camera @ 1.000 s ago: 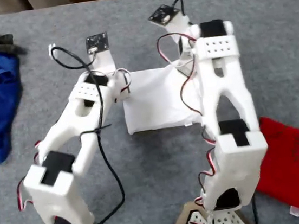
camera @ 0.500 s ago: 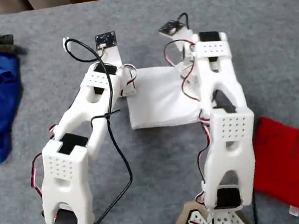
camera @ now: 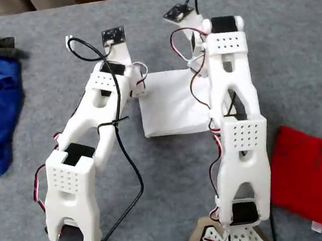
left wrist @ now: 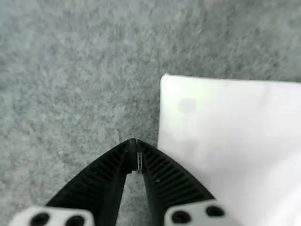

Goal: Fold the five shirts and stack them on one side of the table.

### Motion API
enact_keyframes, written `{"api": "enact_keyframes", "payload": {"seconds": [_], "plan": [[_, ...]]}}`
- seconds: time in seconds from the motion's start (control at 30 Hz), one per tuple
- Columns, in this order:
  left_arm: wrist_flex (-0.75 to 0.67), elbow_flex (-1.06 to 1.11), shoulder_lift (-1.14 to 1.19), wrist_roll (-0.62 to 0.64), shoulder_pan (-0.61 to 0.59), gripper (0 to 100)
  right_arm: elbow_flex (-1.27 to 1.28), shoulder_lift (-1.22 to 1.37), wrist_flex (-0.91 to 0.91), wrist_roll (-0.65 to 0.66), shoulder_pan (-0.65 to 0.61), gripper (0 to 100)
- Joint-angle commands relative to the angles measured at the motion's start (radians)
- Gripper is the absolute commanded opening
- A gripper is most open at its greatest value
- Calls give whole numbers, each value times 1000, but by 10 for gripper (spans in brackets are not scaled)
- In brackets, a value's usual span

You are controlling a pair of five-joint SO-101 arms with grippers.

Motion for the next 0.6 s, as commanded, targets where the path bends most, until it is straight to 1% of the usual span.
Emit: {"api": "enact_keyframes", "payload": {"seconds": [0.0, 0.13, 0.23, 0.4, 0.47, 0.57], "plan": [[35, -135, -56, 3, 6, 19, -139, -93, 112, -2, -1, 5], [72, -218, -45, 3, 8, 19, -130, -116, 138, -81, 50, 5], [66, -261, -13, 3, 8, 19, 2, -183, 138, -115, 64, 5], [66, -356, 105, -23, 26, 19, 332, -354, 112, -173, 51, 5], [78, -394, 165, -68, 51, 19, 489, -423, 52, -198, 56, 5], [126, -471, 237, -77, 69, 19, 763, -530, -92, -201, 56, 5]]}}
